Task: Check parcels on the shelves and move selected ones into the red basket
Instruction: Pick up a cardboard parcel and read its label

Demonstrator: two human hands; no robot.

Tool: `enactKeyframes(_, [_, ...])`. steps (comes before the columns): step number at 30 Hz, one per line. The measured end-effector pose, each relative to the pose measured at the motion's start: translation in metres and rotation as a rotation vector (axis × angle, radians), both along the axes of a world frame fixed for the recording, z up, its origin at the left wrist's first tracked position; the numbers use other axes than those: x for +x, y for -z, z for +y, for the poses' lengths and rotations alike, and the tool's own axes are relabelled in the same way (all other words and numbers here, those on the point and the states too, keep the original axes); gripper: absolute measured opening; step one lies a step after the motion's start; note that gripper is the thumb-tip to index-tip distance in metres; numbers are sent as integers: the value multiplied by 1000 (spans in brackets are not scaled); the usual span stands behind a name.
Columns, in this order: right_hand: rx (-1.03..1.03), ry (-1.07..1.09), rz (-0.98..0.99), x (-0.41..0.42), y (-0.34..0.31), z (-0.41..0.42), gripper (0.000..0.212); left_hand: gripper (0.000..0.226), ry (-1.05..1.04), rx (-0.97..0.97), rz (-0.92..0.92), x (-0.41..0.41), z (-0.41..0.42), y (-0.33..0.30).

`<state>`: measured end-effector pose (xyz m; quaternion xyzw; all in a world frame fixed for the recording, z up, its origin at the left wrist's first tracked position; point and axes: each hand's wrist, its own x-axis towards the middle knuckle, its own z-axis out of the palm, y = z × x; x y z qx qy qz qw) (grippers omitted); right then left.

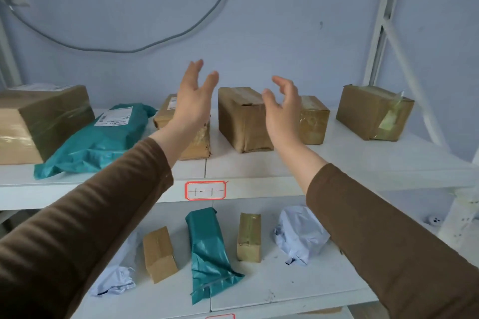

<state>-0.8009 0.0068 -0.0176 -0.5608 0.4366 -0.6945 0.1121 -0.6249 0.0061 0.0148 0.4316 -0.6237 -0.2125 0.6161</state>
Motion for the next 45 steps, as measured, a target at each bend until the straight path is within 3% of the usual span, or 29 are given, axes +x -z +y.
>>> enactKeyframes(6, [463, -283, -243, -53, -5, -38, 67, 77, 74, 415, 118, -73, -28, 8])
enactKeyframes(11, [708, -564, -211, -59, 0, -52, 82, 34, 91, 562, 310, -102, -20, 18])
enactKeyframes(14, [705, -621, -209, -58, 12, -65, 92, 38, 184, 539, 396, -106, -17, 27])
enactKeyframes(17, [666, -627, -222, -60, 20, -44, 75, 38, 190, 453, 376, -103, -12, 37])
enactKeyframes(20, [556, -660, -233, -67, 30, -9, 61, 57, 252, 296, 290, -103, 11, 48])
enactKeyframes(24, [366, -685, -287, -71, 43, 60, 41, 49, 378, 117, 261, -102, 61, 69])
enactKeyframes(26, [301, -681, -325, -68, 54, 92, 32, 57, 418, 62, 255, -100, 92, 80])
enactKeyframes(31, [316, -701, -517, -59, 93, 160, 76, 82, 401, 20, 157, -83, 167, 112])
enactKeyframes(35, [463, -936, -802, -68, 118, 198, 79, 66, 334, -68, 62, -67, 216, 130])
enactKeyframes(38, [544, -1013, -886, -71, 133, 224, 82, 60, 332, -88, 62, -61, 236, 140])
enactKeyframes(42, [559, -840, -816, -67, 135, 251, 74, 50, 328, 10, 136, -62, 248, 149])
enactKeyframes(45, [523, -597, -606, -61, 119, 273, 58, 56, 367, 160, 246, -63, 248, 155])
